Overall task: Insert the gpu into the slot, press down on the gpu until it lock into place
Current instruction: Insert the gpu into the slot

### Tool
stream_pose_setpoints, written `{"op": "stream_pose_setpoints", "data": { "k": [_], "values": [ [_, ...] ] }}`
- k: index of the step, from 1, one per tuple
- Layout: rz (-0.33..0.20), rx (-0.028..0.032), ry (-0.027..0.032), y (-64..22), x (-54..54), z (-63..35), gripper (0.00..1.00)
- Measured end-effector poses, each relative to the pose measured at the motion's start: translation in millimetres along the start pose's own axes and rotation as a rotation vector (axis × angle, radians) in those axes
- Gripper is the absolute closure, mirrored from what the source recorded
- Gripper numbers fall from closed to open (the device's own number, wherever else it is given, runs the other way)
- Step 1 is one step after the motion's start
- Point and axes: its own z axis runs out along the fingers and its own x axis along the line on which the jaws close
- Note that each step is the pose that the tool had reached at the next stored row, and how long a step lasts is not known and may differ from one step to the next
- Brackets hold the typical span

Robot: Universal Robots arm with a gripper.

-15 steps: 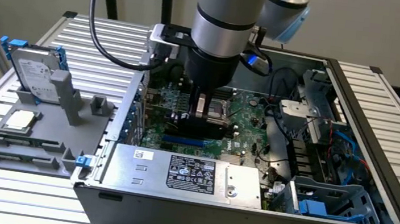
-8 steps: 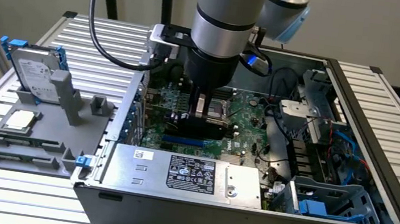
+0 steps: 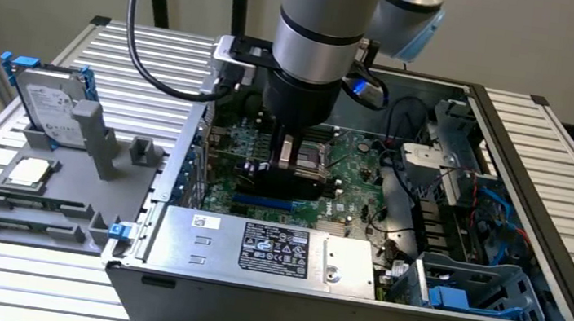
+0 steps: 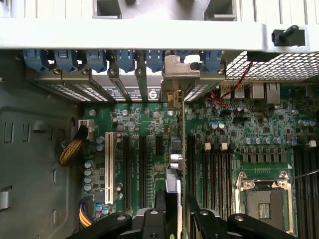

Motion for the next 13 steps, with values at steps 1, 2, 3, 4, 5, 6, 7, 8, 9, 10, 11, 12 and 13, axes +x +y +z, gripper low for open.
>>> {"op": "stream_pose_setpoints", "data": {
  "k": [1, 2, 3, 4, 5, 6, 7, 8, 9, 10, 11, 12, 13],
  "values": [
    [0.0, 0.0, -0.0003, 0.0, 0.0, 0.2, 0.74],
    [0.0, 0.0001, -0.0006, 0.0, -0.2, 0.5, 0.74],
    [0.0, 0.0, -0.0011, 0.0, -0.3, 0.7, 0.74],
    [0.0, 0.0, -0.0015, 0.0, -0.4, 0.9, 0.74],
    [0.001, 0.0, -0.002, 0.1, -0.5, 1.2, 0.74],
    [0.001, 0.0, -0.0024, 0.1, -0.6, 1.4, 0.74],
    [0.001, 0.0001, -0.0028, 0.1, -0.7, 1.8, 0.74],
    [0.001, 0.0001, -0.0032, 0.2, -0.7, 2.1, 0.74],
    [0.002, 0.0001, -0.0036, 0.3, -0.7, 2.6, 0.74],
    [0.002, 0.0001, -0.0039, 0.3, -0.7, 3.1, 0.74],
    [0.002, 0.0001, -0.004, 0.4, -0.7, 3.5, 0.74],
    [0.003, 0.0001, -0.0042, 0.5, -0.7, 4.1, 0.74],
    [0.003, 0.0001, -0.0044, 0.5, -0.7, 4.7, 0.74]
  ]
}}
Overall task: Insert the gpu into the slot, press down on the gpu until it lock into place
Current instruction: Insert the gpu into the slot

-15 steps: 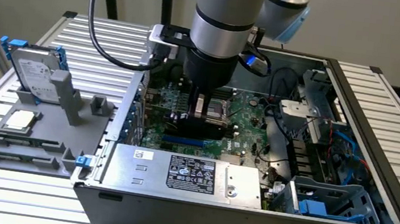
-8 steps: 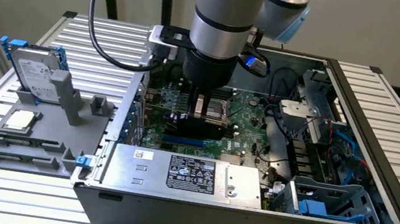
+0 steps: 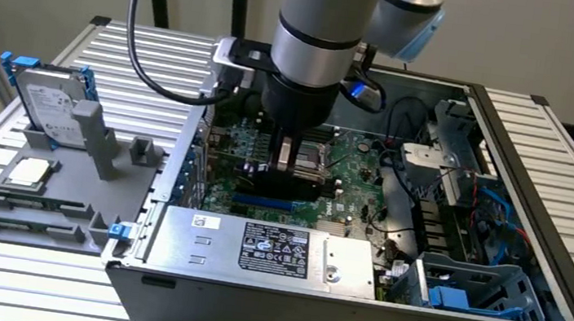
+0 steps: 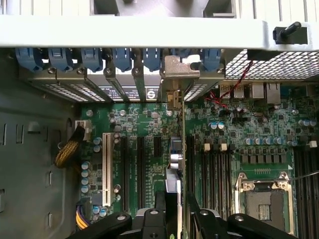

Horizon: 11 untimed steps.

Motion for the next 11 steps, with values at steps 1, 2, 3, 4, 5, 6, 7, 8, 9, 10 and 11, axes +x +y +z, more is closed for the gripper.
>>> {"op": "stream_pose_setpoints", "data": {
  "k": [1, 2, 3, 4, 5, 6, 7, 8, 9, 10, 11],
  "values": [
    [0.0, 0.0, -0.0004, 0.0, 0.0, 0.6, 0.74],
    [0.001, 0.0, -0.0007, 0.0, 0.0, 1.3, 0.74],
    [0.001, 0.0, -0.001, 0.0, 0.0, 2.0, 0.74],
    [0.001, 0.0, -0.0013, 0.0, 0.1, 2.7, 0.74],
    [0.002, 0.0, -0.0016, -0.1, 0.1, 3.4, 0.74],
    [0.002, 0.0001, -0.0018, -0.1, 0.1, 4.1, 0.74],
    [0.002, 0.0001, -0.0019, -0.2, 0.2, 4.7, 0.74],
    [0.002, 0.0001, -0.0021, -0.2, 0.2, 5.3, 0.74],
    [0.002, 0.0, -0.0022, -0.2, 0.3, 5.9, 0.74],
    [0.002, 0.0001, -0.0022, -0.2, 0.3, 6.4, 0.74],
    [0.002, 0.0001, -0.0022, -0.3, 0.3, 6.9, 0.74]
  ]
}}
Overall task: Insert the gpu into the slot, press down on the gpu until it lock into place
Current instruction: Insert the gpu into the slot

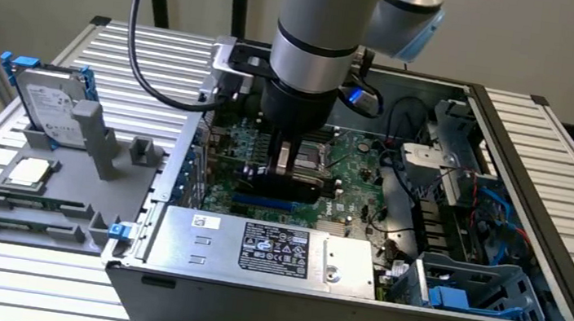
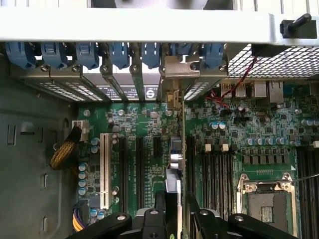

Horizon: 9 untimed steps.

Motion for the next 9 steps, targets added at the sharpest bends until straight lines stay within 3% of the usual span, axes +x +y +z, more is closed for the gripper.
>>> {"op": "stream_pose_setpoints", "data": {
  "k": [9],
  "values": [
    [0.001, -0.0004, 0.0, 0.7, 0.3, 3.9, 0.74]
  ]
}}
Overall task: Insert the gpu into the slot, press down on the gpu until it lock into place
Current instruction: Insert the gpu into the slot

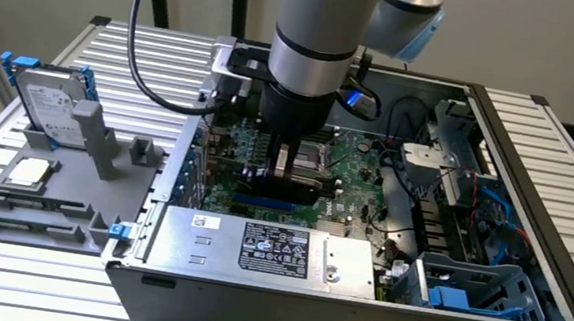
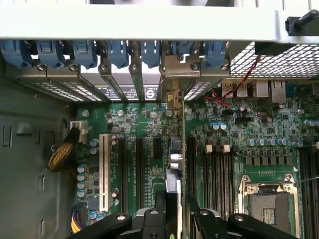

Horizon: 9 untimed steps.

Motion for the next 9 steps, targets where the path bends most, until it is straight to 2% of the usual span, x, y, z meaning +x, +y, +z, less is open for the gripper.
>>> {"op": "stream_pose_setpoints", "data": {
  "k": [9],
  "values": [
    [0.0, -0.0034, 0.0, 0.1, 0.2, 3.4, 0.74]
  ]
}}
